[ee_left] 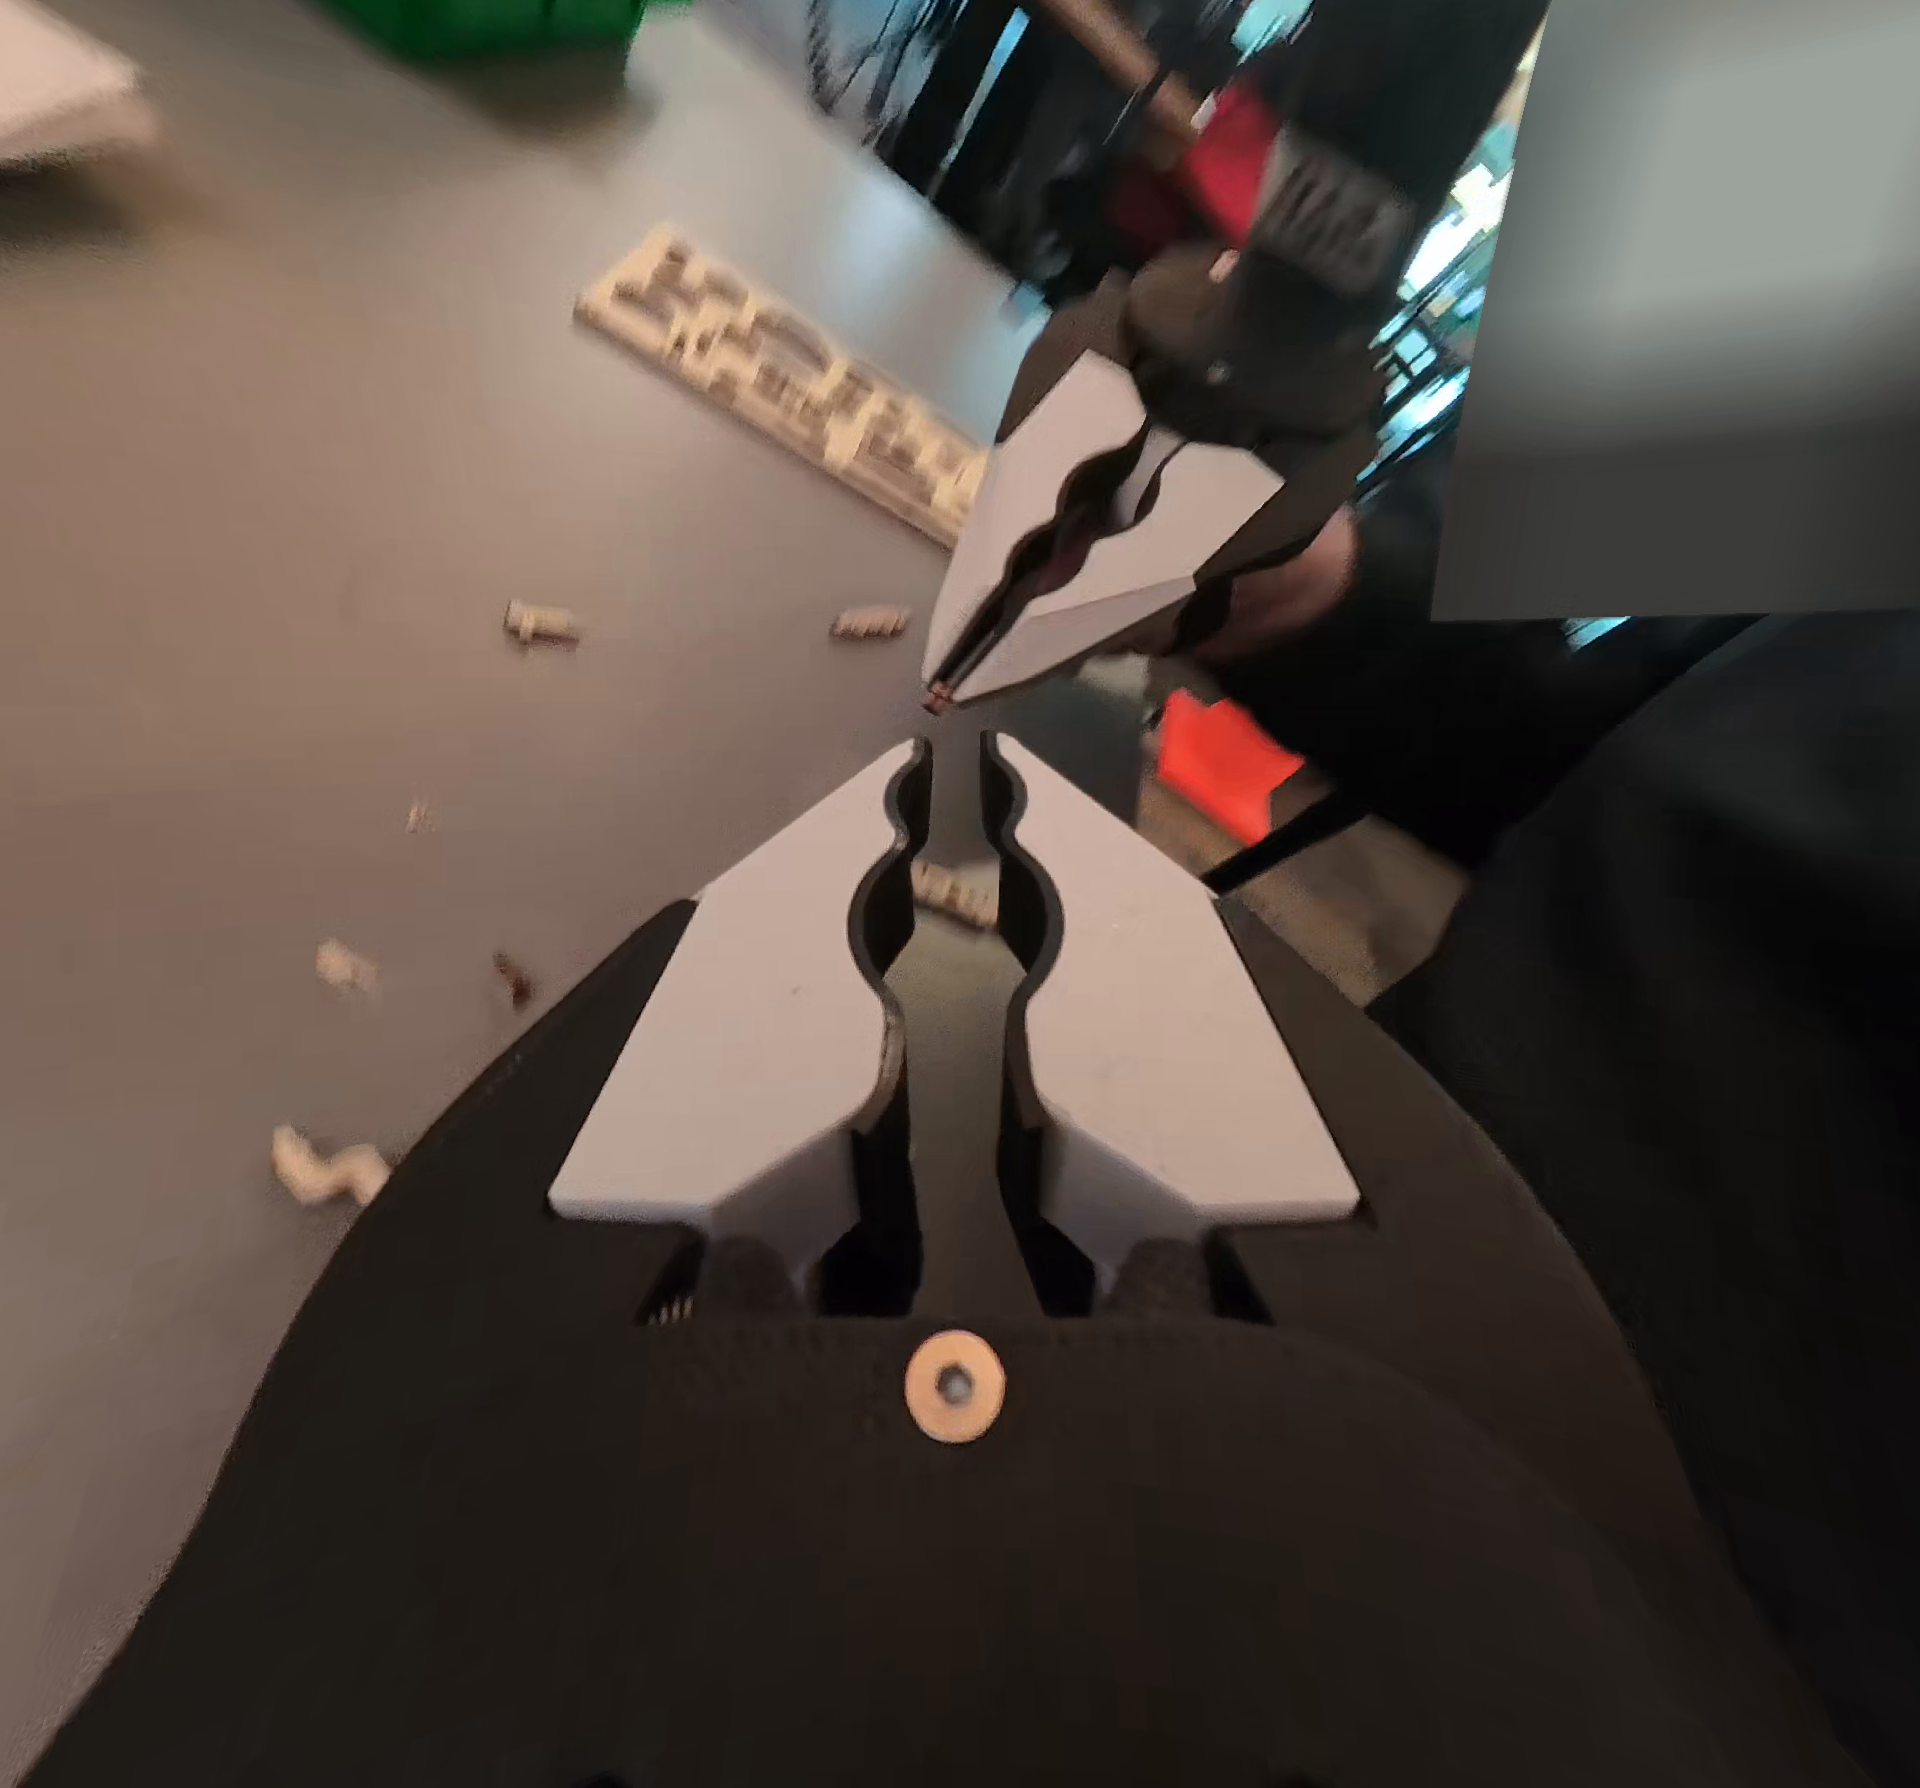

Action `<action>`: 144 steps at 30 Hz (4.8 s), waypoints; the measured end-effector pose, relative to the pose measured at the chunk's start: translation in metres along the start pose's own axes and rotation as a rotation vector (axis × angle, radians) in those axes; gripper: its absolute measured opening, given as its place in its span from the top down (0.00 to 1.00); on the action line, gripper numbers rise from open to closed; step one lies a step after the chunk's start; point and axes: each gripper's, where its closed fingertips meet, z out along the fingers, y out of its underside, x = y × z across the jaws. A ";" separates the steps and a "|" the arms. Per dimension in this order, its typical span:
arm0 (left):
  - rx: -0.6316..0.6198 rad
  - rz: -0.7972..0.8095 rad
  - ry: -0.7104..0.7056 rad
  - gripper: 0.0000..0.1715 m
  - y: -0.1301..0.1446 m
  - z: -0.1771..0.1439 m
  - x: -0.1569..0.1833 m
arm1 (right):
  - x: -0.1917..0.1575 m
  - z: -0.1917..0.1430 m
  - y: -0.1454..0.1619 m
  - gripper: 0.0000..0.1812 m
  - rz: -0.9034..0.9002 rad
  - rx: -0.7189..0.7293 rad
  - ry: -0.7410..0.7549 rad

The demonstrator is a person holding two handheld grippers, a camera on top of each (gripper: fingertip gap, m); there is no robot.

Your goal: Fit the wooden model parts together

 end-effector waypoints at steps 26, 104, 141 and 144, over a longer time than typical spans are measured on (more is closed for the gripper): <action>-0.074 -0.012 -0.058 1.00 0.026 -0.009 -0.013 | 0.007 0.027 0.037 0.99 -0.159 -0.348 0.135; -0.122 0.262 -0.385 0.92 0.046 -0.071 -0.038 | 0.006 -0.061 0.009 1.00 0.342 0.330 0.057; -0.356 0.299 -0.567 0.78 0.092 -0.121 -0.058 | 0.003 -0.050 0.017 0.99 0.291 0.249 0.089; -0.360 0.299 -0.565 0.78 0.093 -0.118 -0.059 | 0.003 -0.050 0.017 0.99 0.291 0.250 0.088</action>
